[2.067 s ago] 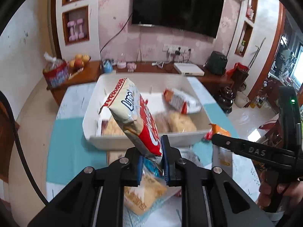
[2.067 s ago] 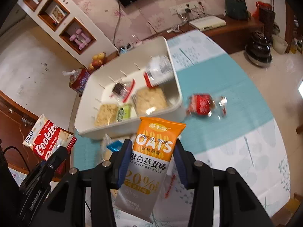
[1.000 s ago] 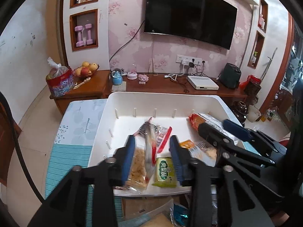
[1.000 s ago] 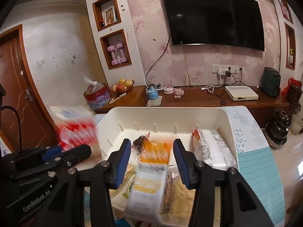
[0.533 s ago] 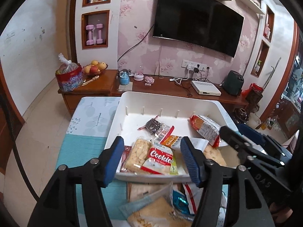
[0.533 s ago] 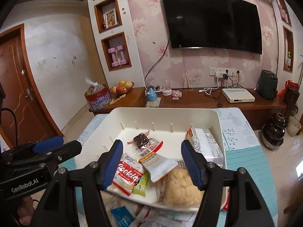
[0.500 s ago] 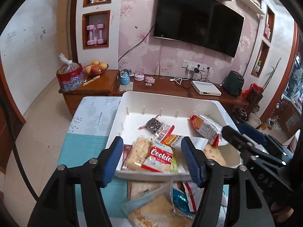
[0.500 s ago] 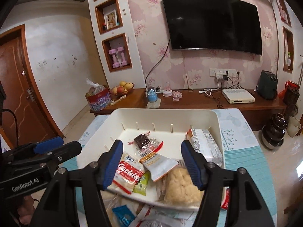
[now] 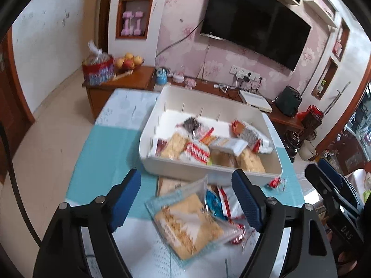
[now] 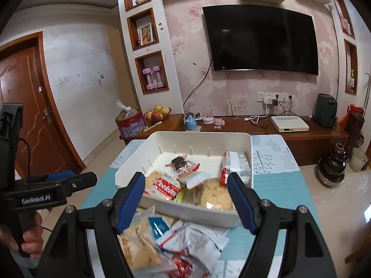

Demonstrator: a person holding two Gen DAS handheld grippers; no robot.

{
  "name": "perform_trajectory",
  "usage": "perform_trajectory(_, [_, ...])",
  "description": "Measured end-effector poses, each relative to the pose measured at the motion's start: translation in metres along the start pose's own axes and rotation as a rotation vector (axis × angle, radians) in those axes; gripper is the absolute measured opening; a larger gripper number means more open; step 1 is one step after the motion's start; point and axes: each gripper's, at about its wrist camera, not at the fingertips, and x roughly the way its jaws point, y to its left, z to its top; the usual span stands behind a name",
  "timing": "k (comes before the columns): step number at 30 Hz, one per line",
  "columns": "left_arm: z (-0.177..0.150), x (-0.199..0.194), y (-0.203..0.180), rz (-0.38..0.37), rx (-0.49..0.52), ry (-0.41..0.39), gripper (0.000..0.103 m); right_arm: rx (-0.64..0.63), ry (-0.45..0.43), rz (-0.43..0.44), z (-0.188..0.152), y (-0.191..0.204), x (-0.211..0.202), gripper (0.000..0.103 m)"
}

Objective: Organize snacks
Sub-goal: 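Move both tools back to the pile, rolling the left tool toward the bread bag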

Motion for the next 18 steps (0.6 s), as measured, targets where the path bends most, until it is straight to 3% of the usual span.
perform_trajectory(9, [-0.036, 0.007, 0.014, -0.037, -0.119, 0.098, 0.080, -0.085, 0.013, -0.003, -0.036, 0.000, -0.029, 0.074])
perform_trajectory(14, [-0.053, 0.023, 0.019, -0.069, -0.176, 0.181, 0.086, -0.150, 0.035, 0.006, -0.061, -0.001, -0.035, 0.074])
perform_trajectory(16, [-0.060, 0.033, 0.021, -0.135, -0.210, 0.226, 0.086, -0.176, 0.047, 0.007, -0.071, 0.000, -0.036, 0.074])
perform_trajectory(18, [-0.068, 0.044, 0.023, -0.144, -0.239, 0.269, 0.086, -0.200, 0.065, 0.015, -0.081, 0.001, -0.034, 0.074])
